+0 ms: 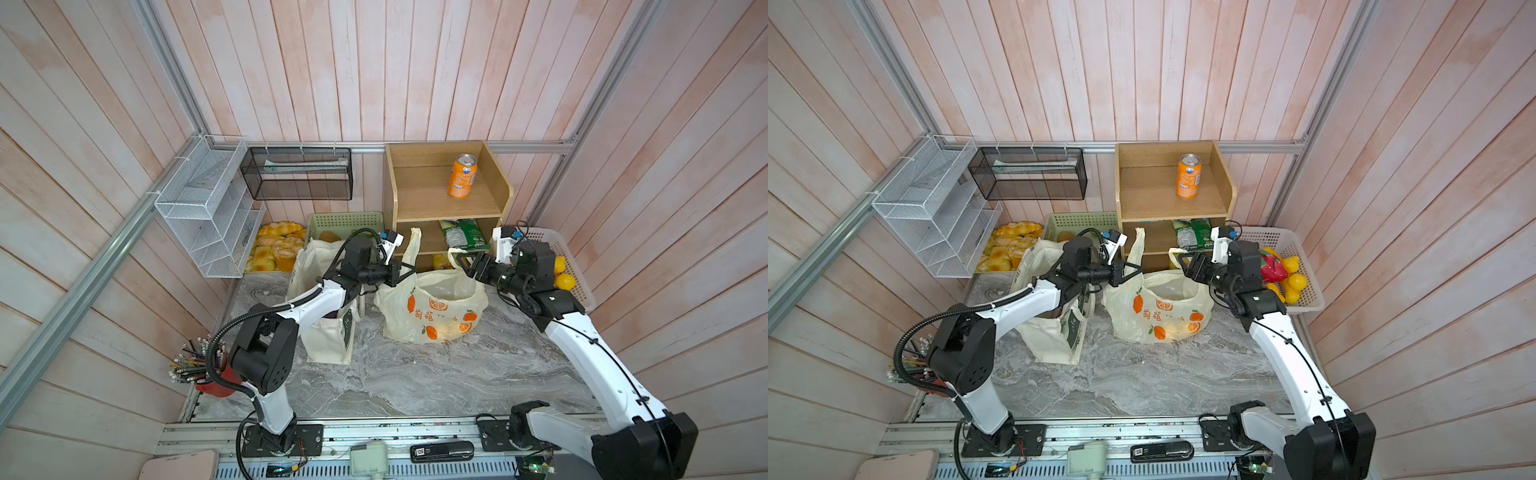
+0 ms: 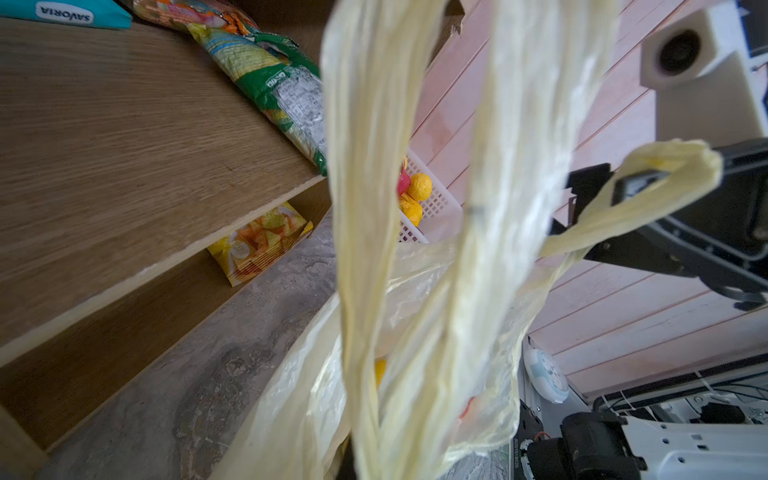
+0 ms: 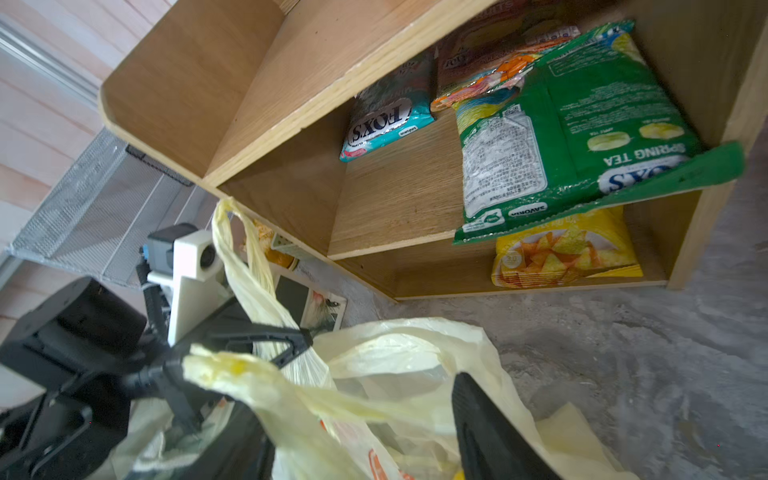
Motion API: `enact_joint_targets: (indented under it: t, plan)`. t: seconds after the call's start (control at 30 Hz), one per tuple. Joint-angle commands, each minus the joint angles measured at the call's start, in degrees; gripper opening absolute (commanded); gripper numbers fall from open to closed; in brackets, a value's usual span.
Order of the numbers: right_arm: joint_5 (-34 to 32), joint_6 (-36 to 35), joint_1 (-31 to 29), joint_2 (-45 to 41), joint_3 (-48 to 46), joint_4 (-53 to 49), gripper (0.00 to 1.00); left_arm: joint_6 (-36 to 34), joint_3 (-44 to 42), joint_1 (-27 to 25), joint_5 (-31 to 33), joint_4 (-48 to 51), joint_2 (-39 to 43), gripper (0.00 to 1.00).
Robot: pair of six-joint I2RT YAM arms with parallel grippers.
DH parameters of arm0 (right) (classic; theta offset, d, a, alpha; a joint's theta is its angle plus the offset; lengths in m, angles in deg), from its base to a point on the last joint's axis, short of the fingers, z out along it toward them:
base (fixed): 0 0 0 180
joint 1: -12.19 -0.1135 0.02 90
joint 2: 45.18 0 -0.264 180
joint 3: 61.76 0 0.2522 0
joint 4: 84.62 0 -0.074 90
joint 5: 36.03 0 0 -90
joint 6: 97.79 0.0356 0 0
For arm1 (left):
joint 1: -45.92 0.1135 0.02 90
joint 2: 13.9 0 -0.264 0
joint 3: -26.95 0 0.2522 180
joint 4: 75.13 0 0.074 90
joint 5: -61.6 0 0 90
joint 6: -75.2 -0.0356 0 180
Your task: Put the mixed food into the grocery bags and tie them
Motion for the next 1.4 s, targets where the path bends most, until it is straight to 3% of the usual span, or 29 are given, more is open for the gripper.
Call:
enact_joint_targets:
  t: [0.0, 0.17, 0.27, 0.4, 0.6, 0.7, 0.83, 1.07, 1.2, 1.37]
  plan:
    - [5.2, -5.6, 1.2, -3.8, 2.6, -4.5, 0.71, -1.9, 1.4, 1.1, -1.9, 0.7, -1.5, 0.0]
    - [6.0, -6.4, 3.1, -7.7, 3.2, -6.6, 0.72, -2.0, 1.7, 2.0, -2.5, 0.9, -2.2, 0.0]
    - [2.8, -6.1, 5.3, -10.4, 0.9, -7.1, 0.7, -2.2, 1.9, 2.3, -2.6, 1.2, -2.5, 0.0]
    - [2.8, -3.1, 10.2, -13.4, -6.0, -3.4, 0.57, -2.3, 2.0, 2.5, -2.8, 1.3, -2.4, 0.0]
    - [4.4, -2.7, 10.7, -13.7, -13.2, 1.9, 0.3, -2.4, 2.1, 2.6, -2.7, 1.7, -1.9, 0.0]
    - [7.4, 1.2, 10.4, -13.1, -17.0, 7.9, 0.23, -2.1, 2.3, 2.6, -2.8, 1.4, -2.0, 0.0]
    - [7.5, 5.1, 6.5, -10.2, -20.0, 15.1, 0.21, -1.4, 2.7, 2.6, -3.1, 1.0, -2.3, 0.0]
    - [1.5, 5.9, -6.0, -0.6, -17.7, 21.2, 0.2, -0.3, 3.4, 2.5, -3.2, 0.7, -2.5, 0.0]
    - [-0.2, 5.1, -6.5, 2.3, -16.8, 21.7, 0.23, 0.0, 3.4, 2.5, -3.3, 0.9, -2.1, 0.0]
    - [-0.2, 1.2, -3.9, -0.6, -13.9, 16.0, 0.33, -1.1, 3.1, 2.5, -3.4, 1.9, -1.6, 0.0]
